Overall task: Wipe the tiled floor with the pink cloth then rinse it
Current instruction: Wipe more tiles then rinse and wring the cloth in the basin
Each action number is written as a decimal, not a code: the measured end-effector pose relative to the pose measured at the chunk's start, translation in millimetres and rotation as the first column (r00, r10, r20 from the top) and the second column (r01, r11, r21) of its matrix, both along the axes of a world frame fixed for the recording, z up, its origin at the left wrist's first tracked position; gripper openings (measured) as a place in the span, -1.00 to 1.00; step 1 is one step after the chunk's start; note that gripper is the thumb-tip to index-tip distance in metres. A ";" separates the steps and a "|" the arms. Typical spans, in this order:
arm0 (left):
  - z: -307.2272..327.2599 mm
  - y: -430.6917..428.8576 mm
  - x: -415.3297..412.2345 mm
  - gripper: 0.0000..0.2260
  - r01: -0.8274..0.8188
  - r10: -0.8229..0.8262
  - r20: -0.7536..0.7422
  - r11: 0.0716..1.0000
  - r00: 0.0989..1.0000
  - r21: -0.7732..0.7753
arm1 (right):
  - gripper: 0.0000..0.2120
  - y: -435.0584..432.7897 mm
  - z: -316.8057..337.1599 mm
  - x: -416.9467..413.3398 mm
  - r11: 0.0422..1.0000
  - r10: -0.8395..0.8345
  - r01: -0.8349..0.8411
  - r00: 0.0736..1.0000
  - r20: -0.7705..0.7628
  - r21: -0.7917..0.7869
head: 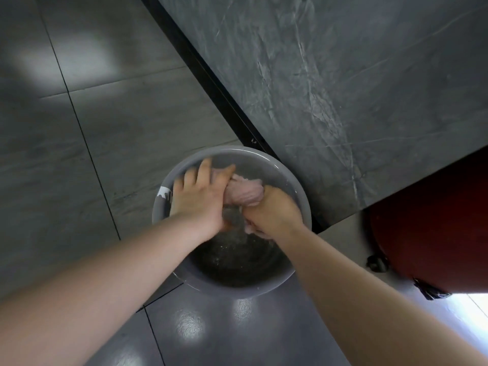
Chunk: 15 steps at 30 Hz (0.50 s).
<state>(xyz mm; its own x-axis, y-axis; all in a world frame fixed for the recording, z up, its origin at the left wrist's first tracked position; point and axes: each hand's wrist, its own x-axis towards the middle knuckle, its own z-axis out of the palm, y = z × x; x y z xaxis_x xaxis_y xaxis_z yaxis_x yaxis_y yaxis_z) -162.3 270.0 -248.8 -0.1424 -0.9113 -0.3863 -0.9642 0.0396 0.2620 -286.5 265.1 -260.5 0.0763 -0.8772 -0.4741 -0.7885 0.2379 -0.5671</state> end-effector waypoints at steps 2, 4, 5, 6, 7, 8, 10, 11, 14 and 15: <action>-6.2 9.3 -3.5 -0.12 -0.314 0.460 -0.443 0.877 0.770 0.363 | -0.69 3.4 -11.4 1.0 0.948 0.094 -0.191 0.933 -0.348 -0.255; -20.7 2.6 -3.9 -0.18 -0.381 0.813 -0.538 0.581 0.225 0.719 | -0.63 12.3 -15.4 1.5 0.856 0.033 -0.202 0.940 -0.340 -0.476; -25.6 -1.8 -1.4 -0.16 -0.371 0.872 -0.488 0.464 0.033 0.804 | -0.64 17.1 -16.2 3.5 0.794 0.007 -0.207 0.943 -0.332 -0.572; -29.0 -5.5 2.8 -0.12 -0.329 0.888 -0.452 0.404 -0.080 0.853 | -0.69 23.6 -15.6 6.6 0.783 0.041 -0.202 0.961 -0.275 -0.588; -34.3 -9.6 6.6 -0.17 -0.263 0.887 -0.441 0.397 -0.136 0.879 | -0.74 30.5 -14.6 12.3 0.770 0.097 -0.229 0.965 -0.244 -0.596; -36.6 -12.7 8.0 -0.35 -0.225 0.868 -0.466 0.426 -0.172 0.876 | -0.76 33.0 -12.3 17.7 0.812 0.122 -0.187 0.981 -0.153 -0.553; -38.2 -17.2 5.9 -0.74 -0.241 0.818 -0.523 0.472 -0.238 0.848 | -0.71 37.9 -5.9 23.3 0.923 0.046 -0.041 0.999 0.004 -0.382; -37.7 -19.1 2.7 -0.85 -0.283 0.777 -0.559 0.489 -0.290 0.825 | -0.66 37.9 -3.9 24.2 0.964 -0.011 0.031 0.997 0.076 -0.265; -28.8 -19.9 -5.3 -0.91 -0.430 0.670 -0.671 0.530 -0.317 0.731 | -0.62 34.0 -4.7 26.3 0.988 -0.114 0.135 0.962 0.249 -0.070; -29.7 -20.0 -5.0 -0.85 -0.467 0.671 -0.684 0.525 -0.287 0.711 | -0.68 33.3 -5.7 26.4 0.994 -0.106 0.113 0.954 0.280 -0.007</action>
